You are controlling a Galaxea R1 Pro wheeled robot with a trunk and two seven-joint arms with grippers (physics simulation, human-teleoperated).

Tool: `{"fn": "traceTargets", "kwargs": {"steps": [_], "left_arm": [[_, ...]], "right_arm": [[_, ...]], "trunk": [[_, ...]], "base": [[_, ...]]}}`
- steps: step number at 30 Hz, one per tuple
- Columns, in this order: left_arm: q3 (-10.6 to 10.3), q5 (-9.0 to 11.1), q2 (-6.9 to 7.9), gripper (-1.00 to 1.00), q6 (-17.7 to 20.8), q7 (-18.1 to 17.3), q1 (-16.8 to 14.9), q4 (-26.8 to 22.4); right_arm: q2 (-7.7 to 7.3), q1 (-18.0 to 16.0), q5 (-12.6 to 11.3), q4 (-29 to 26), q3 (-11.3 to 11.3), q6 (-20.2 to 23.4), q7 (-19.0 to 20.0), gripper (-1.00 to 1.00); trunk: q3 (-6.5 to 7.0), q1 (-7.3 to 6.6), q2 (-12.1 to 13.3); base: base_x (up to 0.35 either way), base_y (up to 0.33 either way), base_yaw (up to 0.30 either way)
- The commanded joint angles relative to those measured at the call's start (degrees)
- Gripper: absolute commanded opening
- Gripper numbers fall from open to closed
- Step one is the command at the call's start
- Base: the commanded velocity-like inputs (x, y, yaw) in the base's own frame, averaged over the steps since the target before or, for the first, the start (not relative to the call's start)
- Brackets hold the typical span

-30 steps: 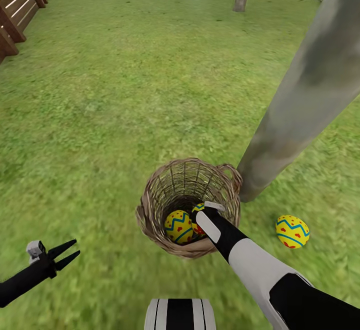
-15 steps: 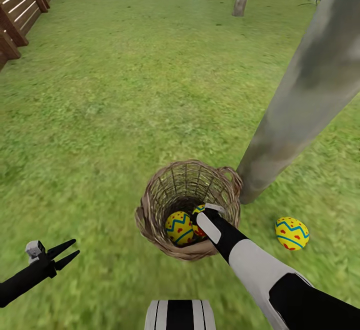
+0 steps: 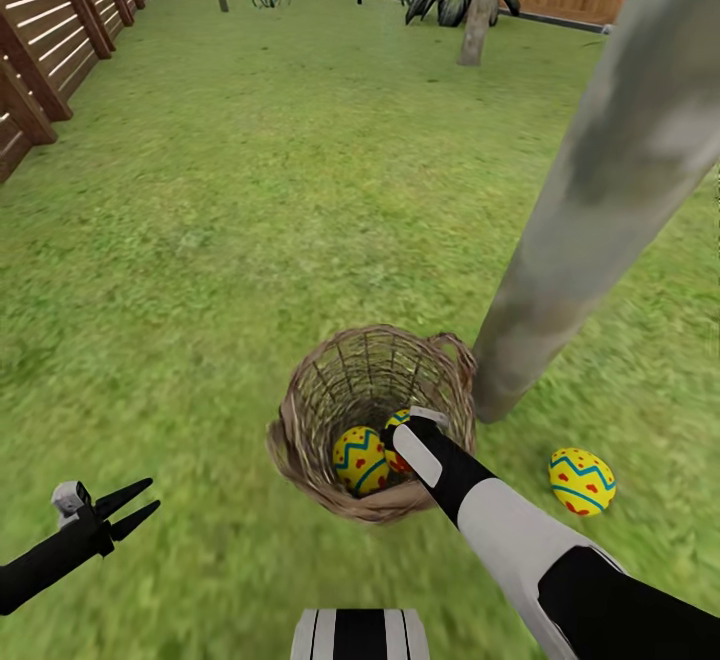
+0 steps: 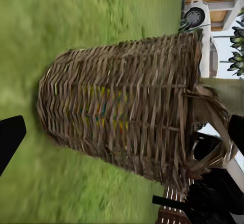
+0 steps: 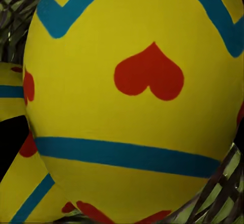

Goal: Take the three Easter eggs out of the wicker basket on the lawn in the garden, then place them on the lawn next to a single tree (choose any tree) so that all three eggs are next to the same tree and none are left in the basket.

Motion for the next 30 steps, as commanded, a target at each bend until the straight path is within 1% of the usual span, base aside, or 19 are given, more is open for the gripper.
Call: {"fn": "traceTargets", "kwargs": {"steps": [1,17,18,21,22,23,24,25,26,27,28,29,30], "left_arm": [[0.0,0.1,0.01,1.00,0.6,-0.2,0.0,0.0],[0.0,0.1,0.01,1.00,0.6,-0.2,0.0,0.0],[0.0,0.1,0.01,1.00,0.6,-0.1,0.0,0.0],[-0.1,0.1,0.01,1.00,0.6,-0.1,0.0,0.1],[-0.1,0.0,0.01,1.00,0.7,-0.1,0.0,0.1],[-0.1,0.0,0.01,1.00,0.7,-0.1,0.0,0.1],[-0.1,0.0,0.01,1.00,0.7,-0.1,0.0,0.1],[-0.1,0.0,0.01,1.00,0.7,0.0,0.0,0.1],[-0.1,0.0,0.01,1.00,0.7,0.0,0.0,0.1],[-0.1,0.0,0.01,1.00,0.7,0.0,0.0,0.1],[-0.1,0.0,0.01,1.00,0.7,0.0,0.0,0.1],[-0.1,0.0,0.01,1.00,0.7,0.1,0.0,0.1],[-0.1,0.0,0.01,1.00,0.7,0.1,0.0,0.1]], "right_arm": [[0.00,0.0,-0.2,0.0,0.2,0.2,-0.3,-1.00],[0.00,0.0,-0.2,-0.7,0.2,0.3,-0.4,-1.00],[0.00,0.0,-0.2,-1.3,0.2,0.6,-0.4,-1.00],[-0.08,0.3,-0.2,-4.9,0.1,3.3,-0.4,-1.00],[-0.16,0.4,-0.8,-6.5,0.1,4.9,-0.4,-1.00],[-0.26,0.5,-3.4,-7.9,0.1,6.8,-0.4,-1.00],[-0.38,0.5,-7.7,-9.6,0.2,9.2,-0.4,-1.00],[-1.47,0.5,-12.5,-11.6,0.2,12.3,-0.4,-1.00],[-2.37,0.5,-14.9,-13.2,0.3,13.9,-0.3,-1.00],[-2.99,0.5,-16.0,-14.7,0.3,14.9,-0.1,-1.00],[-3.64,0.7,-16.5,-16.0,0.3,15.9,0.9,-1.00],[-4.49,0.7,-16.7,-16.8,0.3,17.8,3.2,-1.00],[-5.03,0.8,-16.8,-17.0,0.3,18.8,5.2,-1.00]], "trunk": [[0.19,-0.03,0.0],[3.73,-0.45,0.2],[3.95,-0.47,0.2],[4.62,-0.55,0.3],[4.84,-0.57,0.3],[5.06,-0.60,0.3],[5.28,-0.63,0.3],[5.51,-0.65,0.3],[5.73,-0.68,0.3],[5.95,-0.70,0.3],[6.17,-0.73,0.4],[6.39,-0.75,0.4],[6.61,-0.78,0.4]], "base": [[0.000,0.000,0.000],[0.000,0.000,0.000],[0.000,0.000,0.000],[0.000,0.000,0.000],[0.000,0.000,0.000],[0.000,0.000,0.000],[0.000,0.000,0.000],[0.000,0.000,0.000],[0.000,0.000,0.000],[0.000,0.000,0.000],[0.000,0.000,0.000],[0.000,0.000,0.000],[0.000,0.000,0.000]]}}
